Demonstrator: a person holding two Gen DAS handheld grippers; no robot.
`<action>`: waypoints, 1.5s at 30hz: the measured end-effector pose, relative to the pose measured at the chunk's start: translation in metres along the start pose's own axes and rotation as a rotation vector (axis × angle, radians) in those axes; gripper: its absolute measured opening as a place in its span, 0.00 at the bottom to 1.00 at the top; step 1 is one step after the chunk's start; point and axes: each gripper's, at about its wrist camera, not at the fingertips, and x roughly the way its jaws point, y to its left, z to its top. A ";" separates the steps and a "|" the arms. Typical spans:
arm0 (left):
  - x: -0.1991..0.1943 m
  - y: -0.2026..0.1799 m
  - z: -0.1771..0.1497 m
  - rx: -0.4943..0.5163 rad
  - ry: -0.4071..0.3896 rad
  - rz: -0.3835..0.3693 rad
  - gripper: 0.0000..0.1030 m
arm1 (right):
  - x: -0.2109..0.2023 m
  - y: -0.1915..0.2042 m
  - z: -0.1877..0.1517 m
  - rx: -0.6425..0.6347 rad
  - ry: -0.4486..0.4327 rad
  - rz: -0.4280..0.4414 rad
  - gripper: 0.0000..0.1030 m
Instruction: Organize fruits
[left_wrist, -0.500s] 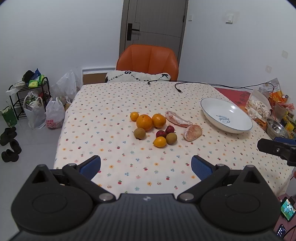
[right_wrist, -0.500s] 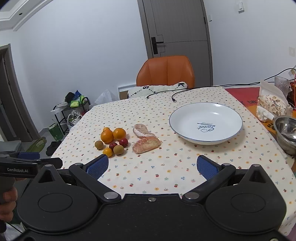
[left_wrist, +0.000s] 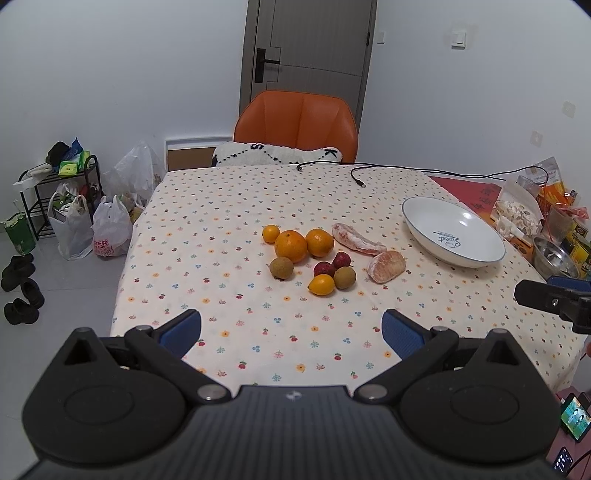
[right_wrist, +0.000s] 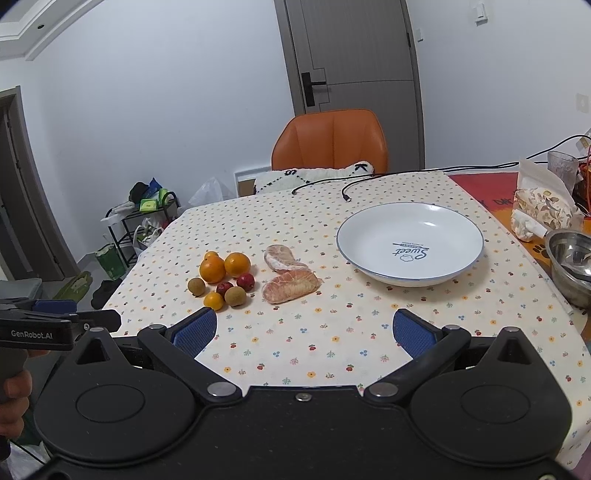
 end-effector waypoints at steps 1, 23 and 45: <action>0.000 0.000 0.000 -0.001 0.000 -0.001 1.00 | 0.000 0.000 0.000 0.000 0.000 0.000 1.00; -0.001 0.003 0.001 -0.001 -0.005 0.000 1.00 | -0.002 0.001 0.001 -0.011 -0.002 0.001 1.00; 0.003 0.009 0.000 -0.012 -0.009 0.000 1.00 | 0.001 0.000 0.003 0.026 0.000 0.029 1.00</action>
